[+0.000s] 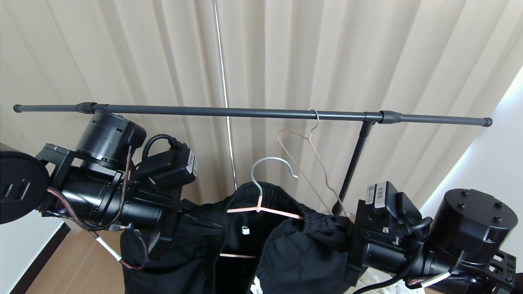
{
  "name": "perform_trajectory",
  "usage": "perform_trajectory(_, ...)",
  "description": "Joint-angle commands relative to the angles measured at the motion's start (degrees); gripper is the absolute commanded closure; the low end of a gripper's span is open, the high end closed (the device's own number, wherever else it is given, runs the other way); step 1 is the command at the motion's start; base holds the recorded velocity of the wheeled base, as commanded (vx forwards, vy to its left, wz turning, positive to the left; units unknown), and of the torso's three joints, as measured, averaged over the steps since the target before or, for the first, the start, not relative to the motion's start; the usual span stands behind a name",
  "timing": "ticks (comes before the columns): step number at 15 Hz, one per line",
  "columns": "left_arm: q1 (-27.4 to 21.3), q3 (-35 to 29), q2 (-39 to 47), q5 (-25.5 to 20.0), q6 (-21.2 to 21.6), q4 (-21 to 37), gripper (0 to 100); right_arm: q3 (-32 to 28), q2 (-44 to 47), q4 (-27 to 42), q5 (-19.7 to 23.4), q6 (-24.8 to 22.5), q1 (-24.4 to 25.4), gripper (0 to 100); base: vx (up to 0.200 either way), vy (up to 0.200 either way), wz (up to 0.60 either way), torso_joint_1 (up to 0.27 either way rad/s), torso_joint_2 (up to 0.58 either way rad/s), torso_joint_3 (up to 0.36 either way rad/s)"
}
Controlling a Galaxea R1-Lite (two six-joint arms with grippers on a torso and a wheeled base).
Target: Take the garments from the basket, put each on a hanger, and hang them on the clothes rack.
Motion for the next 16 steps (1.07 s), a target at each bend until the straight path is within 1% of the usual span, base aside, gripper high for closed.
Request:
perform_trajectory(1,0.6,0.0,-0.7,0.0,0.0,-0.1,100,0.2,-0.1,0.1,0.1,-0.1,0.0,0,0.0,0.0,0.0,0.0,0.0,0.0)
perform_trajectory(2,0.6,0.0,-0.7,0.0,0.0,-0.1,100,0.2,-0.1,0.1,0.1,-0.1,0.0,0,0.0,0.0,0.0,0.0,0.0,0.0)
perform_trajectory(4,2.6,0.0,-3.3,0.0,-0.1,-0.1,100,0.9,-1.9,0.6,0.5,0.0,-0.4,0,0.0,0.0,0.0,0.0,0.0,0.0)
perform_trajectory(5,3.3,0.0,-3.9,0.0,-0.2,-0.1,100,1.0,-2.6,0.6,1.6,0.0,-1.4,0,0.0,0.0,0.0,0.0,0.0,0.0)
perform_trajectory(6,3.8,0.2,-4.5,0.0,-0.2,-0.1,100,1.5,-3.0,0.5,3.0,0.0,-2.4,0,0.0,0.0,0.0,0.0,0.0,0.0)
perform_trajectory(8,4.9,1.1,-6.4,0.0,-0.9,-0.1,100,2.5,-4.4,0.6,9.5,0.0,-5.4,0,0.0,0.0,0.0,0.0,0.0,0.0)
perform_trajectory(10,5.7,1.7,-7.9,-0.1,-0.9,-0.1,100,2.5,-4.2,0.7,11.5,0.2,-6.6,0,0.0,0.0,0.0,0.0,0.0,0.0)
perform_trajectory(11,6.1,2.0,-8.6,-0.1,-1.1,-0.1,100,2.5,-4.2,0.7,12.1,0.7,-6.9,0,0.0,0.0,0.0,0.0,0.0,0.0)
perform_trajectory(12,6.4,2.2,-9.8,-0.2,-1.9,-0.1,100,2.3,-4.1,0.3,13.9,2.9,-8.0,0,0.0,0.0,0.0,0.0,0.0,0.0)
perform_trajectory(14,7.0,3.1,-11.4,-0.2,-2.4,-0.1,100,1.1,-3.1,0.0,15.7,7.5,-10.7,0,0.0,0.0,0.0,0.0,0.0,0.0)
perform_trajectory(16,7.3,3.8,-12.4,-0.3,-2.4,-0.1,100,0.9,-1.8,-0.3,16.3,7.8,-12.4,0,0.0,0.0,0.0,0.0,0.0,0.0)
